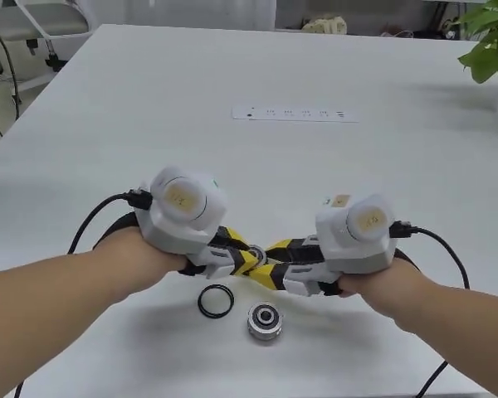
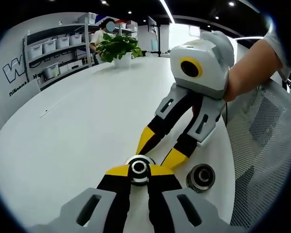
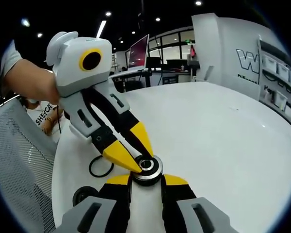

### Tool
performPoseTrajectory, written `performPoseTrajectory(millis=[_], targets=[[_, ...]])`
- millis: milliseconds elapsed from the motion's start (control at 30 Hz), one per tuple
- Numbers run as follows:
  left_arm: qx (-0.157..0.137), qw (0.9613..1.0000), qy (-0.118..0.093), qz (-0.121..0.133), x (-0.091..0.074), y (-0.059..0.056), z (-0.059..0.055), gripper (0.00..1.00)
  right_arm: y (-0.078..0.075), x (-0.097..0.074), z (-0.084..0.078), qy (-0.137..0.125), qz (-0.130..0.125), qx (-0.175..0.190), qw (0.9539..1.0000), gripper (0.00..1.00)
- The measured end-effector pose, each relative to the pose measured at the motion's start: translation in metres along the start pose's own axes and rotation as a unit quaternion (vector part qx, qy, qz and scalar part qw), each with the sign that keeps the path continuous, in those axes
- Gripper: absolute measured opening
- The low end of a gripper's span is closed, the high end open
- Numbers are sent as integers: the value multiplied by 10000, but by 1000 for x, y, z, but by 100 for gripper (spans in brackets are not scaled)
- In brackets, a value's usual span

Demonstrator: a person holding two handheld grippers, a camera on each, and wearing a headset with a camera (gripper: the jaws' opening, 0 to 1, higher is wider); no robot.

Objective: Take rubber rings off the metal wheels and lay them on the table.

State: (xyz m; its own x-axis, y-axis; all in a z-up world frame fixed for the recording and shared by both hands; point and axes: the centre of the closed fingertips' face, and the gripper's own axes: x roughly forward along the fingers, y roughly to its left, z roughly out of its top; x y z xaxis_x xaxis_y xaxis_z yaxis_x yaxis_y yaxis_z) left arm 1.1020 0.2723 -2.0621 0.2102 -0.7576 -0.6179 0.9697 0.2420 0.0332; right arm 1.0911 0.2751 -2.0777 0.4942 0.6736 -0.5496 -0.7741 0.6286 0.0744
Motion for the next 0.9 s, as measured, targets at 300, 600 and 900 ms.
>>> performPoseTrajectory(millis=[300,600,900], targets=[[-17,10000,2,22,0,0,0,7,-1,-5,-3,46,-4,-17,10000,16],[-18,10000,10,29,0,-1,0,7,-1,-1,2,-22,0,163,9999,22],[-35,10000,3,44,0,-1,0,7,-1,1,0,21,32,209,9998,22]])
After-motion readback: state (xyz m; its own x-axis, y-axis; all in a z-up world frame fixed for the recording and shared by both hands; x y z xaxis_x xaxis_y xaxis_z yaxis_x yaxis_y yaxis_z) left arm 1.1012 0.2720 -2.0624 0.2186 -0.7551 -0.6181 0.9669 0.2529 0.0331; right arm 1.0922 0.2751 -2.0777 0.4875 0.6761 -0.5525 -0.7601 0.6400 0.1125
